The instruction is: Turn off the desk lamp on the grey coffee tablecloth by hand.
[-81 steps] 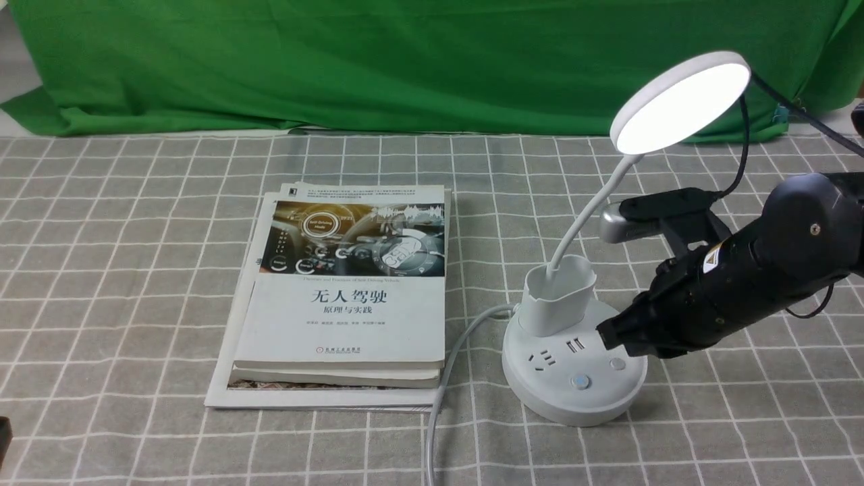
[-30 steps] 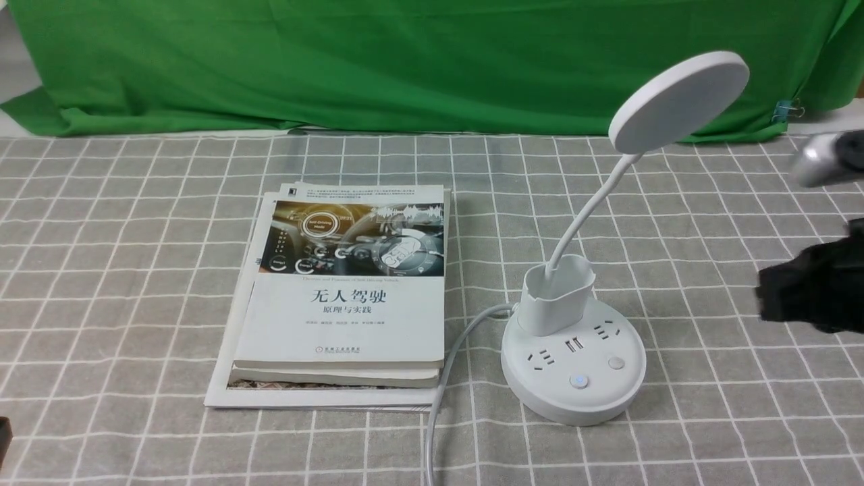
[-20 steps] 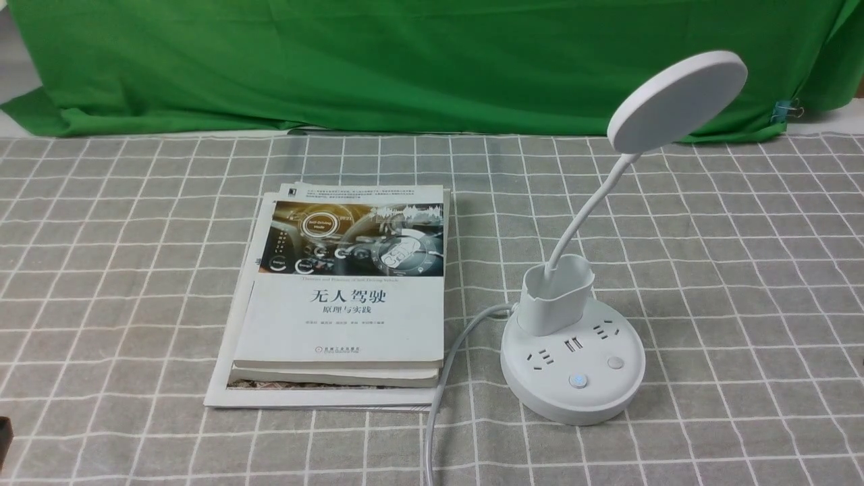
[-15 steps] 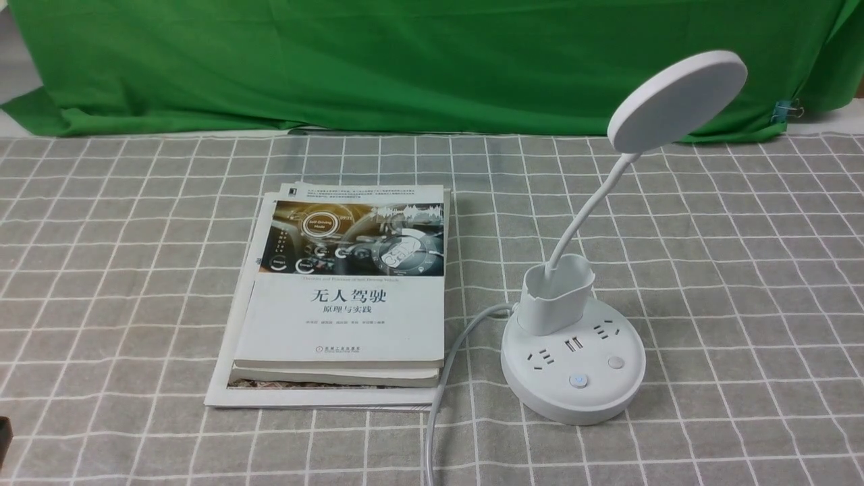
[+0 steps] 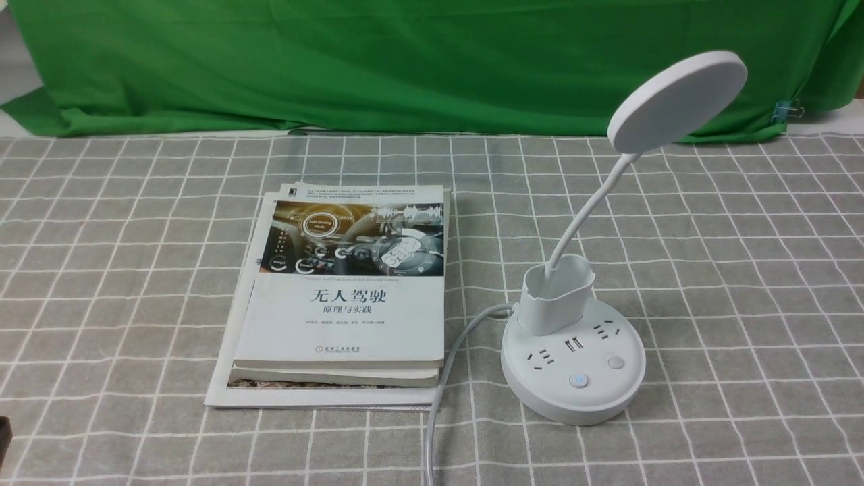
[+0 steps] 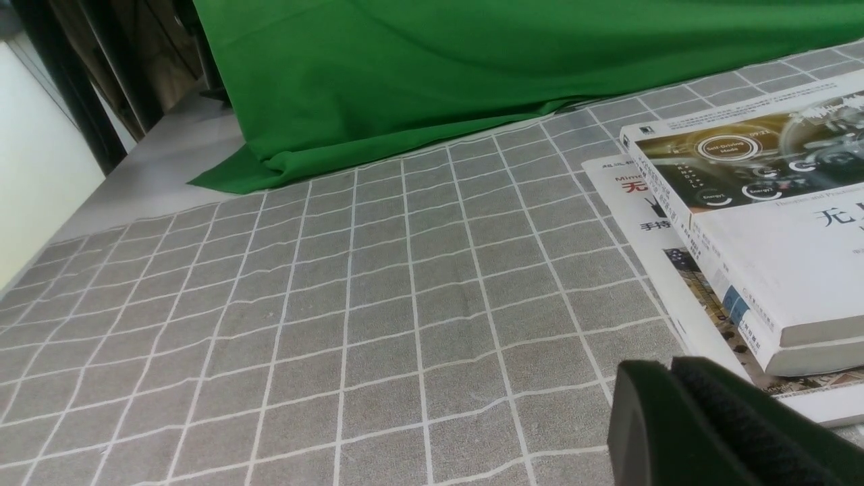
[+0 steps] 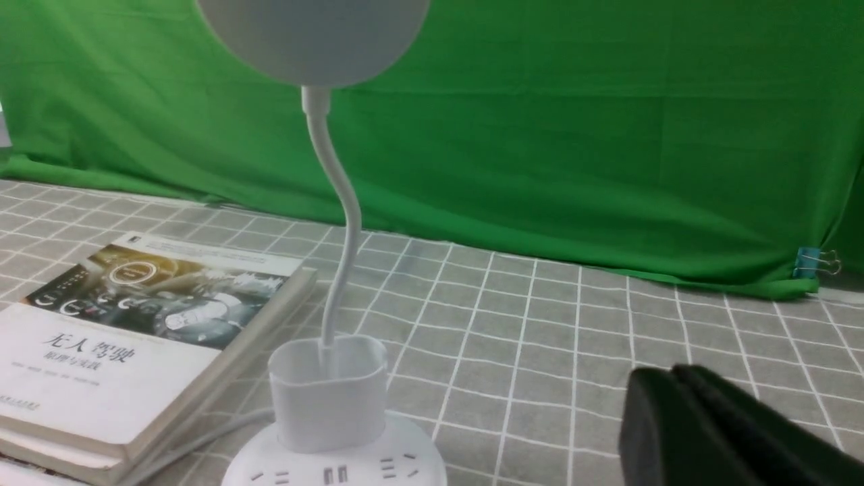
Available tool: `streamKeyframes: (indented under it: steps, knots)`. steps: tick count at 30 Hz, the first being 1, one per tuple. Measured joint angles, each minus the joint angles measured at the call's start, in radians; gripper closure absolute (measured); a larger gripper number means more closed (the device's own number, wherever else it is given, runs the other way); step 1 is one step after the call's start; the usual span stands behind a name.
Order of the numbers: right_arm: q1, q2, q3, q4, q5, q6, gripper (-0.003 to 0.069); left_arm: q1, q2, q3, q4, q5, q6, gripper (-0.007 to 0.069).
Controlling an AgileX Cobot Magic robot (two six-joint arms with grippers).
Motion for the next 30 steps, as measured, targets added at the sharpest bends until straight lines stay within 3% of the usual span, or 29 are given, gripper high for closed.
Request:
streamKeyframes:
  steps: [4,9,14,30]
  knots:
    - [-0.035,-0.036,0.067,-0.027,-0.03,0.0,0.0621,0.0,0.0,0.0,0.0,0.0,0.0,0.0606]
    - [-0.158,-0.205,0.201,-0.06,-0.037,0.0,0.0621,0.0,0.0,0.0,0.0,0.0,0.0,0.0606]
    - [-0.256,-0.274,0.255,-0.081,0.072,0.004,0.062,0.001,0.0,0.0,-0.001,0.003,0.0,0.0606]
    - [-0.268,-0.28,0.256,-0.087,0.076,0.005,0.0616,0.009,0.002,0.0,0.0,0.003,0.0,0.0606]
